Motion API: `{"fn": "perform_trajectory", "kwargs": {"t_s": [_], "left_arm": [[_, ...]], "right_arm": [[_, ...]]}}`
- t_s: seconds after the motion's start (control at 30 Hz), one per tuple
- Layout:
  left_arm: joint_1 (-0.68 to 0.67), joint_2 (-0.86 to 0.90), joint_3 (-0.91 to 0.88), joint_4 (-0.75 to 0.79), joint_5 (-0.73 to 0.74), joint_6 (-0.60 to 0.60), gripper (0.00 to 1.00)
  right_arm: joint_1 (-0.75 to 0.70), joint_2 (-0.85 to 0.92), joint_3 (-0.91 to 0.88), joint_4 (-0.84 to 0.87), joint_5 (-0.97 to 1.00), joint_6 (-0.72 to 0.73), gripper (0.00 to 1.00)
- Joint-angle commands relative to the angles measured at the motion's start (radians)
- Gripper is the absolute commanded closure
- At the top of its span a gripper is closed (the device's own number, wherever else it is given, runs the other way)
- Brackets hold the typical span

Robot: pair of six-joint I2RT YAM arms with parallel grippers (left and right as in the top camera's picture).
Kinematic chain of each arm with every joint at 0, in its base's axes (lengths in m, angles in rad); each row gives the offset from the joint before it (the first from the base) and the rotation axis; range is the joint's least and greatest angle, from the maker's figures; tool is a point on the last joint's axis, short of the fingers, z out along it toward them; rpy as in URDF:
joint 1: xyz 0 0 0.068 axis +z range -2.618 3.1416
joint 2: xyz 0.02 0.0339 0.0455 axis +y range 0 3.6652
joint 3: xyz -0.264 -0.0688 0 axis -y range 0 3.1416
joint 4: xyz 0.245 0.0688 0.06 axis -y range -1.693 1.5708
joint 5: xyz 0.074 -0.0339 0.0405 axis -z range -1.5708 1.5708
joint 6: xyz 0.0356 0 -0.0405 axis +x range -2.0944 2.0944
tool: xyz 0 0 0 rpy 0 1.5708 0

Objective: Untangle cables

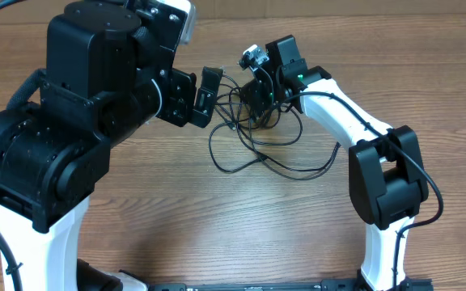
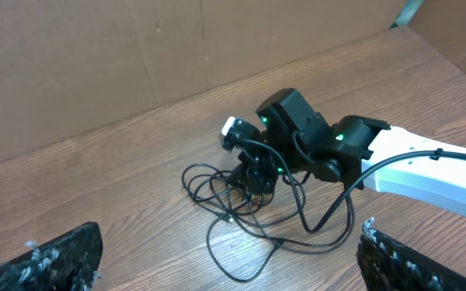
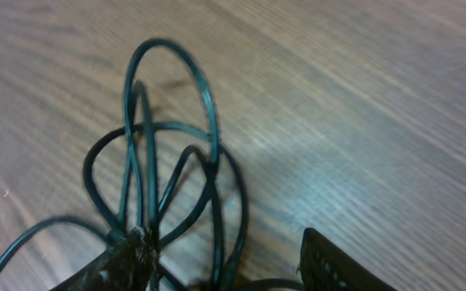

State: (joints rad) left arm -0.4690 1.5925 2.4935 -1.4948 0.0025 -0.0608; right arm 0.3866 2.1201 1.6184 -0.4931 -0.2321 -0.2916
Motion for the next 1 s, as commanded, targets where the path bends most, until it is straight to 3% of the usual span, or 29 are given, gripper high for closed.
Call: {"fn": "perform_trajectory", "kwargs": {"t_s": [0.0, 0.53, 0.6, 0.63, 0.67, 0.73, 0.97], "left_arm": [[0.005, -0.011, 0.004, 0.002, -0.014, 0.002, 0.0], [0.005, -0.011, 0.004, -0.004, -0.013, 0.002, 0.0], [0.005, -0.011, 0.004, -0.005, -0.013, 0.001, 0.0], [0.005, -0.011, 0.004, -0.005, -0.013, 0.002, 0.0], [0.005, -0.011, 0.004, -0.005, -0.013, 0.002, 0.0], [0.005, -0.011, 0.004, -0.005, -0.013, 0.002, 0.0], [0.005, -0.011, 0.004, -0.005, -0.014, 0.002, 0.0]], "right_arm": [[-0.001, 0.007, 0.02, 0.024, 0.032, 0.055, 0.45], [0.0, 0.051, 0.019, -0.003, 0.029, 0.109, 0.48], [0.0, 0.061, 0.019, -0.009, 0.029, 0.109, 0.58], [0.0, 0.063, 0.019, -0.01, 0.029, 0.109, 0.77], [0.0, 0.064, 0.019, -0.01, 0.029, 0.109, 0.86], [0.0, 0.064, 0.019, -0.009, 0.025, 0.109, 0.94], [0.0, 0.037, 0.02, -0.035, -0.052, 0.109, 0.96]]}}
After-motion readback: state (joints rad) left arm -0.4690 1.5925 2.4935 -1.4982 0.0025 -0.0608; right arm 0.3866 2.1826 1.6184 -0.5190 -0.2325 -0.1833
